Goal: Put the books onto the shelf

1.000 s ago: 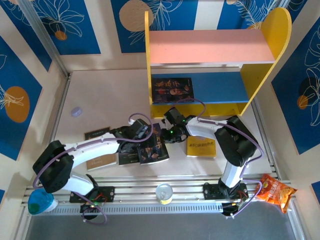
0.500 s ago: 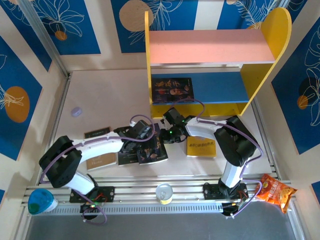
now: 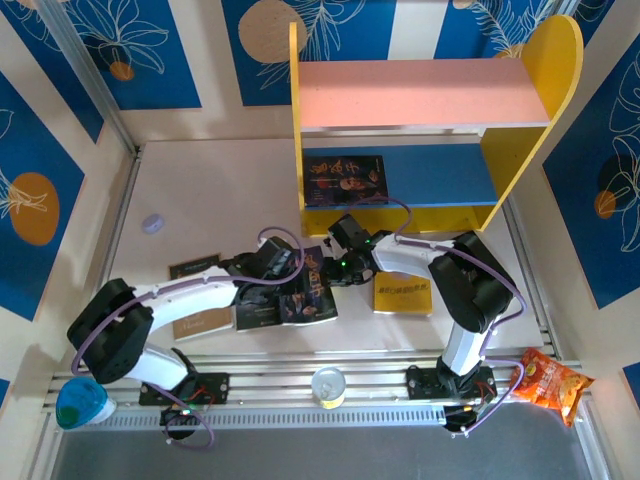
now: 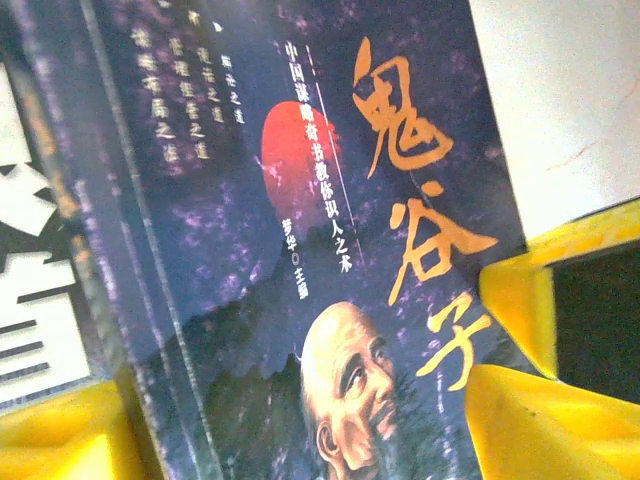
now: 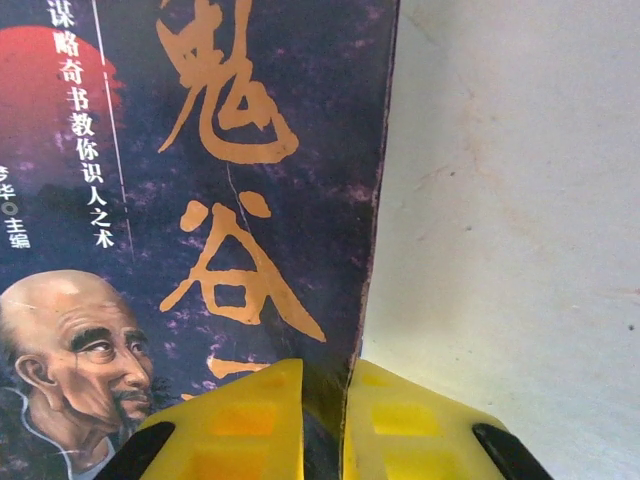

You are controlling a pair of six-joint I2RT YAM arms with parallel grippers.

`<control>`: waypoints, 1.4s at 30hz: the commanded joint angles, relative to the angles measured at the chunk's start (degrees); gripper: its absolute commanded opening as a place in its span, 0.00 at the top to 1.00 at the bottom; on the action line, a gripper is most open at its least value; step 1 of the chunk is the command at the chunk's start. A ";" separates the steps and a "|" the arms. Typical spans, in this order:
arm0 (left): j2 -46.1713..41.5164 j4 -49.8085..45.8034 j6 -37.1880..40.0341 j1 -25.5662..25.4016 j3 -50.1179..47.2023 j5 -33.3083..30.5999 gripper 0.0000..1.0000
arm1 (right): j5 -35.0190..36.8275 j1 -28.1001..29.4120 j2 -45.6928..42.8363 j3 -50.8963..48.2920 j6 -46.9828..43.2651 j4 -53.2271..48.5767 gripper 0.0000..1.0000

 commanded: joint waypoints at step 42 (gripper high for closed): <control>-20.14 -7.20 -0.85 1.07 6.57 -15.65 1.00 | 3.15 -5.74 -30.29 -9.11 13.45 7.68 0.38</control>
